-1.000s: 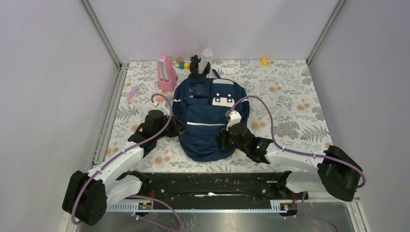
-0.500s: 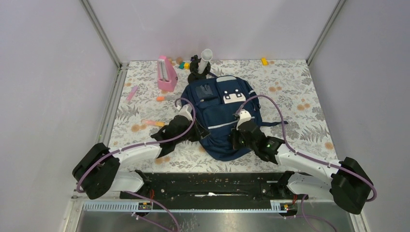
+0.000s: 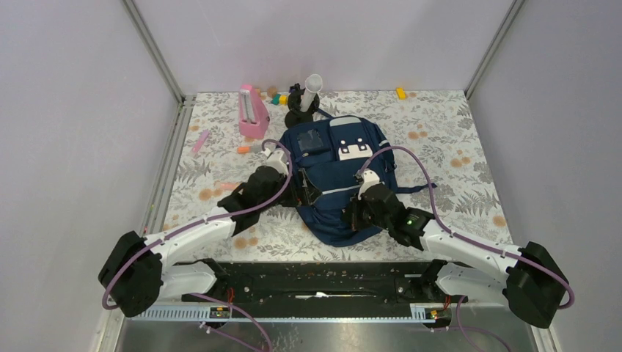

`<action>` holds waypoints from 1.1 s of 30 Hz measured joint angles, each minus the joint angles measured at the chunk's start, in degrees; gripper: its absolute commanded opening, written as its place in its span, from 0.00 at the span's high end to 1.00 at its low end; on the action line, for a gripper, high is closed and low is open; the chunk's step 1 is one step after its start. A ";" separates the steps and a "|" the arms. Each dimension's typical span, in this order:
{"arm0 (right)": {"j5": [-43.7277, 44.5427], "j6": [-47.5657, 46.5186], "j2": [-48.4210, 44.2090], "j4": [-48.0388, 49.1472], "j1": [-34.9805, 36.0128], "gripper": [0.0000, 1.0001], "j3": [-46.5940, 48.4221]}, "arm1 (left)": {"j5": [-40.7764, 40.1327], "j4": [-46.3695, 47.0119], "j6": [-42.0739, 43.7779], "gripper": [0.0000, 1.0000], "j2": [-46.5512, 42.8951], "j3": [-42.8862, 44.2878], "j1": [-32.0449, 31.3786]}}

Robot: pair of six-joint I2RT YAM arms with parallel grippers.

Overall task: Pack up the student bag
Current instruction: Unzip the student bag at the center of the board.

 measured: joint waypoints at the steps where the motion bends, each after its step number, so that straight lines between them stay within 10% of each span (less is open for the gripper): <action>1: -0.37 0.20 0.22 0.13 0.00 1.00 0.00 | -0.04 -0.46 0.42 0.07 0.02 0.44 1.01; 6: -1.36 1.27 0.76 1.49 0.02 1.00 0.00 | -0.15 -1.81 1.27 0.06 -0.04 0.61 7.02; 11: -1.40 1.92 0.79 2.54 0.02 1.00 -0.72 | 0.66 -1.51 2.03 0.39 0.46 0.63 13.75; 24: -1.36 2.75 -0.02 3.56 0.07 1.00 -1.97 | 8.35 6.64 -0.46 0.41 18.71 6.60 19.47; 33: -0.83 2.78 -1.99 3.58 0.07 1.00 -2.89 | 14.47 9.62 -2.05 0.83 25.35 9.99 20.72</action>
